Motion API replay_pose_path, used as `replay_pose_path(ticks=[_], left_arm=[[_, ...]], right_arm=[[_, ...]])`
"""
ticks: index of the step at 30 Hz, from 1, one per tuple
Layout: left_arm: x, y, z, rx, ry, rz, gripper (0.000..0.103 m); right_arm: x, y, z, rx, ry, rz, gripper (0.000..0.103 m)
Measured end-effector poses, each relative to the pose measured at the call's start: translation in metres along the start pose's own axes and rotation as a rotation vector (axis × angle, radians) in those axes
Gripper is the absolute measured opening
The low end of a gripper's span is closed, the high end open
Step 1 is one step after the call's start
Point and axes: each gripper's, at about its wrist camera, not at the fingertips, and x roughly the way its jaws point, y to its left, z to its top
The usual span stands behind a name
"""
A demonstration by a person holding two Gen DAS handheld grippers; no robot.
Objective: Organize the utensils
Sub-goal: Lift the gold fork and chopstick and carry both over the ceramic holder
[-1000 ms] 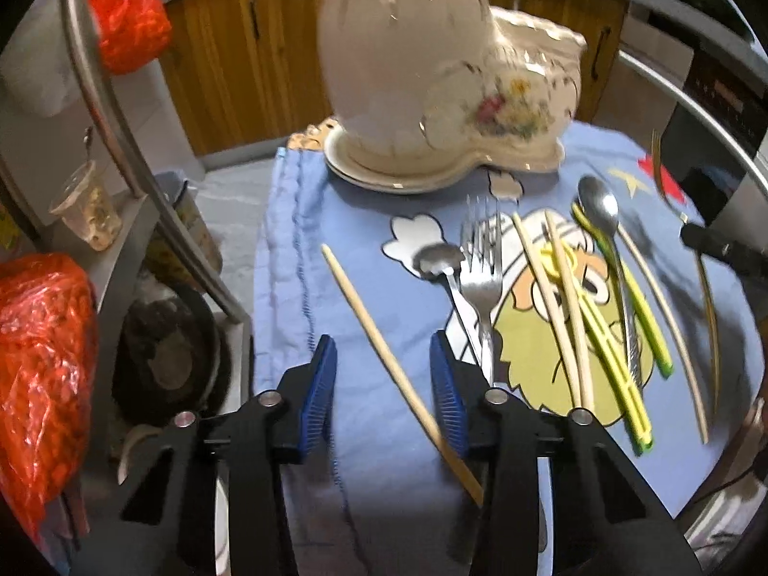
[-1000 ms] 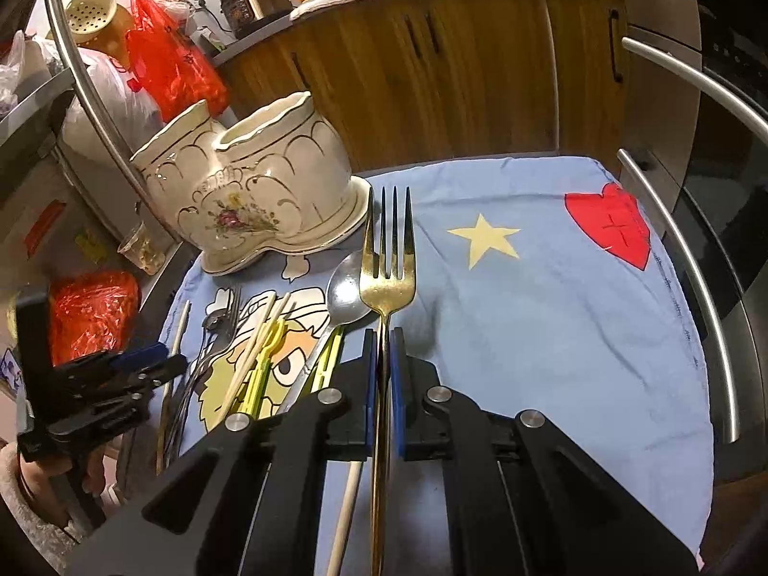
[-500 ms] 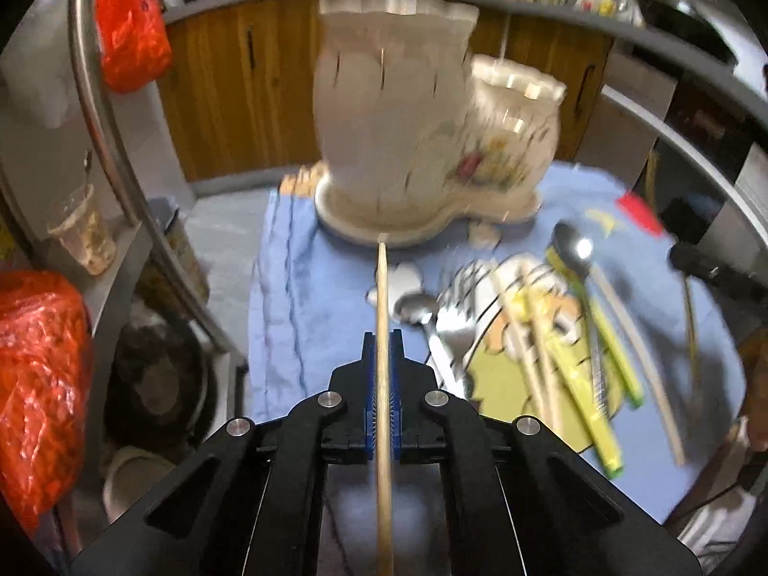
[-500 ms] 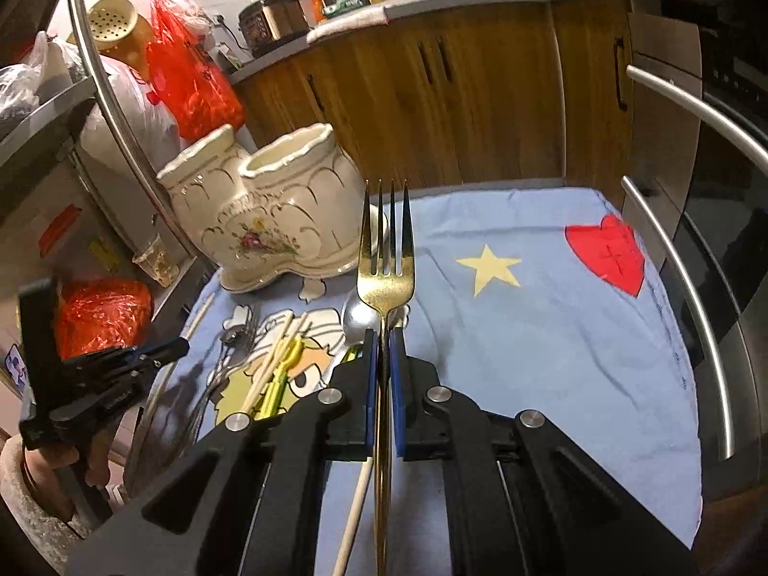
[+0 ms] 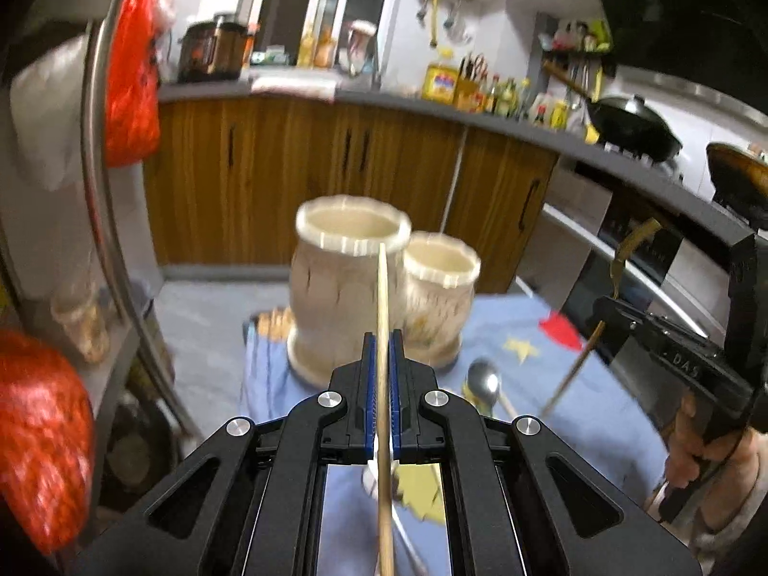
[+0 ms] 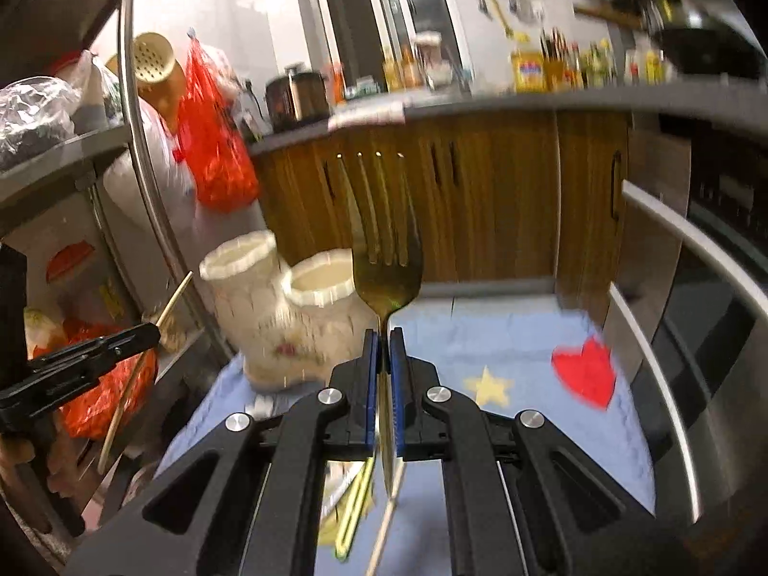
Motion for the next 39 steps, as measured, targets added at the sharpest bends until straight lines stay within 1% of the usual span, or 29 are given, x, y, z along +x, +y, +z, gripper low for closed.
replay_pose_path(ticks=[3, 6, 8, 12, 15, 17, 19, 21, 22, 24, 25, 27, 28, 31, 37, 39], left_arm=[[-0.003, 0.0, 0.02, -0.004, -0.051, -0.009, 0.005], [-0.005, 0.005, 0.047, -0.022, -0.124, -0.038, 0.005], [-0.002, 0.007, 0.062, -0.032, -0.159, -0.051, 0.005], [0.014, 0.012, 0.095, -0.047, -0.234, -0.078, 0.005], [0.031, 0.013, 0.109, -0.051, -0.269, -0.072, 0.005], [0.048, 0.013, 0.119, -0.053, -0.285, -0.05, 0.005], [0.061, 0.015, 0.123, -0.069, -0.301, -0.046, 0.005], [0.073, 0.016, 0.128, -0.075, -0.33, -0.02, 0.005], [0.077, 0.018, 0.129, -0.075, -0.338, -0.008, 0.005], [0.087, 0.019, 0.129, -0.06, -0.351, 0.041, 0.005], [0.09, 0.019, 0.127, -0.054, -0.356, 0.05, 0.005], [0.096, 0.022, 0.123, -0.05, -0.354, 0.077, 0.005], [0.099, 0.024, 0.119, -0.053, -0.347, 0.069, 0.005], [0.103, 0.029, 0.109, -0.053, -0.331, 0.078, 0.005], [0.094, 0.044, 0.091, -0.073, -0.24, 0.047, 0.005], [0.092, 0.046, 0.085, -0.062, -0.177, 0.037, 0.005]], right_arm=[[-0.003, 0.01, 0.023, -0.051, -0.089, -0.019, 0.005], [-0.003, 0.017, 0.046, -0.081, -0.149, -0.017, 0.005], [0.0, 0.02, 0.062, -0.095, -0.176, -0.009, 0.005], [0.014, 0.023, 0.093, -0.089, -0.169, 0.039, 0.005], [0.027, 0.026, 0.107, -0.07, -0.161, 0.076, 0.005], [0.036, 0.027, 0.111, -0.056, -0.163, 0.09, 0.005], [0.048, 0.027, 0.113, -0.038, -0.161, 0.099, 0.005], [0.061, 0.026, 0.112, -0.018, -0.154, 0.106, 0.005], [0.066, 0.027, 0.11, -0.011, -0.151, 0.106, 0.005], [0.074, 0.026, 0.107, 0.004, -0.152, 0.106, 0.005], [0.077, 0.027, 0.105, 0.004, -0.153, 0.106, 0.005], [0.084, 0.027, 0.101, -0.001, -0.144, 0.096, 0.005], [0.087, 0.026, 0.098, -0.003, -0.137, 0.095, 0.005], [0.095, 0.027, 0.09, -0.013, -0.112, 0.095, 0.005], [0.108, 0.026, 0.075, -0.03, -0.052, 0.104, 0.005], [0.112, 0.025, 0.072, -0.03, -0.031, 0.111, 0.005]])
